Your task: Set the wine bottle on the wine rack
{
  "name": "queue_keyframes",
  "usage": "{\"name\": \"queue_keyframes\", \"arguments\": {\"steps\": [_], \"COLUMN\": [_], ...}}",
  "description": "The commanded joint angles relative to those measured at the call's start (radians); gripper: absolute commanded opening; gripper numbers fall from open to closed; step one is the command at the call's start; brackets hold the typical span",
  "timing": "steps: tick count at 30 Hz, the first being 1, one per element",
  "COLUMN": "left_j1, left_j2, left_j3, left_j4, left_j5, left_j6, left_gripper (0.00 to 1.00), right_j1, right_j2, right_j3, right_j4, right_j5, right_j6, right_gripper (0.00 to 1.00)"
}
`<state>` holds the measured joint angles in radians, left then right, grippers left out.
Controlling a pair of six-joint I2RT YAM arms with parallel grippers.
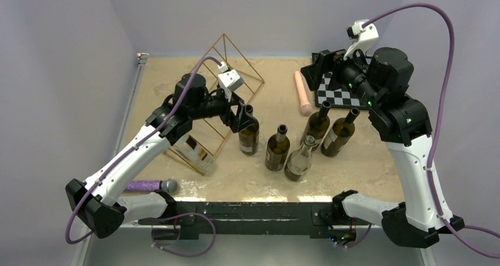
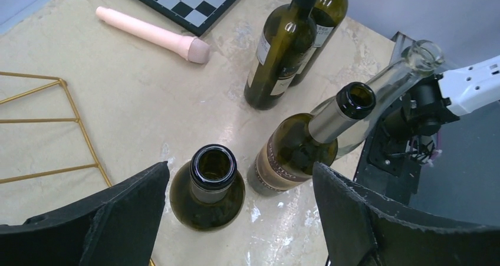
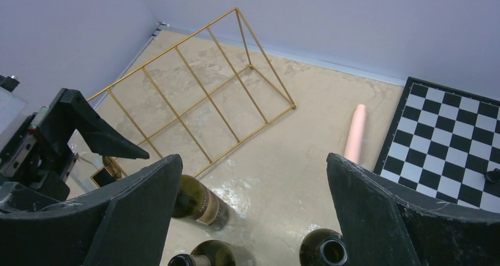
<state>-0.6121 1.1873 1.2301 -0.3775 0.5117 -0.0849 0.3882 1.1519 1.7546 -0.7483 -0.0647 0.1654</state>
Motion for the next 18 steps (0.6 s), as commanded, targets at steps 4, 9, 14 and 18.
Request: {"name": "queue_keyframes", "arguments": {"steps": [4,9,14,18], "left_j1": [-0.032,-0.046,-0.052,-0.051], "left_j2": [0.019,0.056,0.062,0.069], "left_j3": [-0.047,-0.07,-0.111,-0.127], "left_j4": [0.159,0.171,0.175,0.192], "left_j5": [-0.138,-0.168,-0.187,-0.192], "left_j6": [0.059,0.069,0.079,0.079], "left_gripper": [0.94,0.77,0.69,0.65], "right_j1": [0.004,0.003,0.004,0.004], "right_j2": [-0.045,-0.058,-0.069,-0.073], "right_j3": [-0.023,-0.041,-0.05,-0.053], "right_j4": [0.013,0.012,0.015,0.013], "right_j5": [0.043,0.056,0.062,0.062], "right_j6": [0.012,0.012,0.011,0.01], "right_gripper": [0.97,0.97,0.97,0.97]}}
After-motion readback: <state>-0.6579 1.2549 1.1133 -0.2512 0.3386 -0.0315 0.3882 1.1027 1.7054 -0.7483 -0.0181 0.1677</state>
